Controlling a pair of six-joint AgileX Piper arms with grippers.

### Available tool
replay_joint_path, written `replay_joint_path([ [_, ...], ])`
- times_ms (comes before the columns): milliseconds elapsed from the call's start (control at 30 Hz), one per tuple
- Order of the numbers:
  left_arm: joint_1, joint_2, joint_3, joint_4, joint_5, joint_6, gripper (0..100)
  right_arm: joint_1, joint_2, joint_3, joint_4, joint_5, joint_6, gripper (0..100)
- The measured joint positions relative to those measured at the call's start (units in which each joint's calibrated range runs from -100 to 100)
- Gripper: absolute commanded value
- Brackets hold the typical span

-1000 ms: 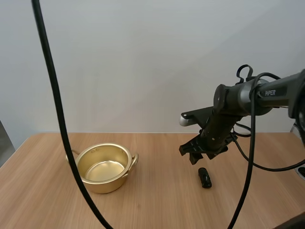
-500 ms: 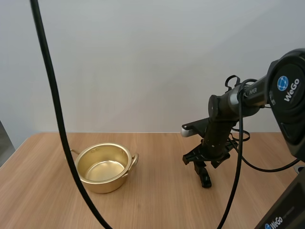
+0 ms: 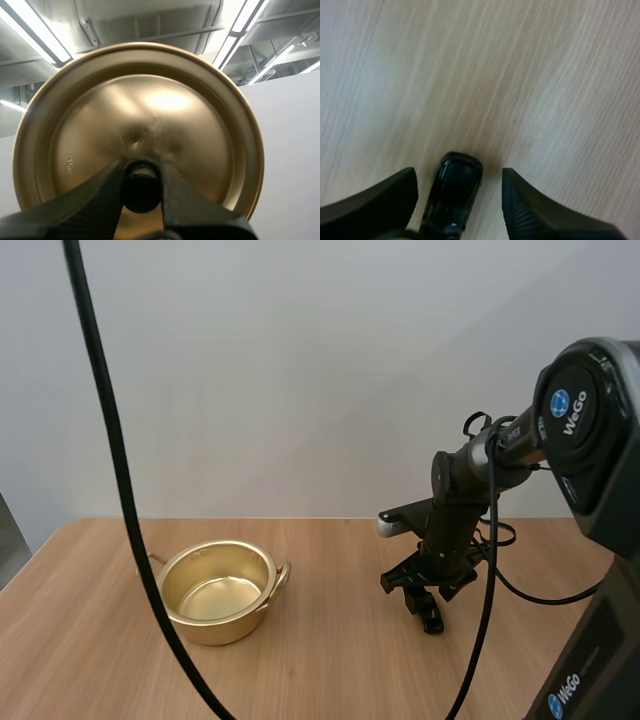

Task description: Open the pot, put the car inside, and close it

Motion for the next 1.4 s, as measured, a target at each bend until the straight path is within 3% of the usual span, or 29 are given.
replay_joint_path([
  [200, 0.0, 0.0, 0.0, 0.0, 0.0, 0.0, 0, 0.0, 1.77, 0.0, 0.0, 0.16, -0.08, 44],
  [333, 0.0, 0.0, 0.0, 0.0, 0.0, 0.0, 0, 0.0, 1.81, 0.0, 0.0, -0.3, -0.45, 0],
  [633, 0.0, 0.0, 0.0, 0.13, 0.0, 0.0, 0, 0.0, 1.66, 0.0, 0.35, -1.12, -2.82, 0],
  [867, 0.0, 0.0, 0.0, 0.13, 0.0, 0.0, 0, 0.0, -4.41, -2.63, 3.19, -2.76, -6.04, 0],
  [1100, 0.0, 0.0, 0.0, 0.13, 0.0, 0.0, 0, 0.0, -10.95, -7.52, 9.15, -1.5, -11.05, 0],
  [1167, 0.0, 0.0, 0.0, 0.13, 0.0, 0.0, 0, 0.0, -17.59, -13.34, 16.49, 2.45, -16.64, 0],
  [1400, 0.0, -0.56, 0.0, 0.13, 0.16, 0.0, 0, 0.47, -22.27, -21.2, 24.28, 9.54, -22.13, 0],
])
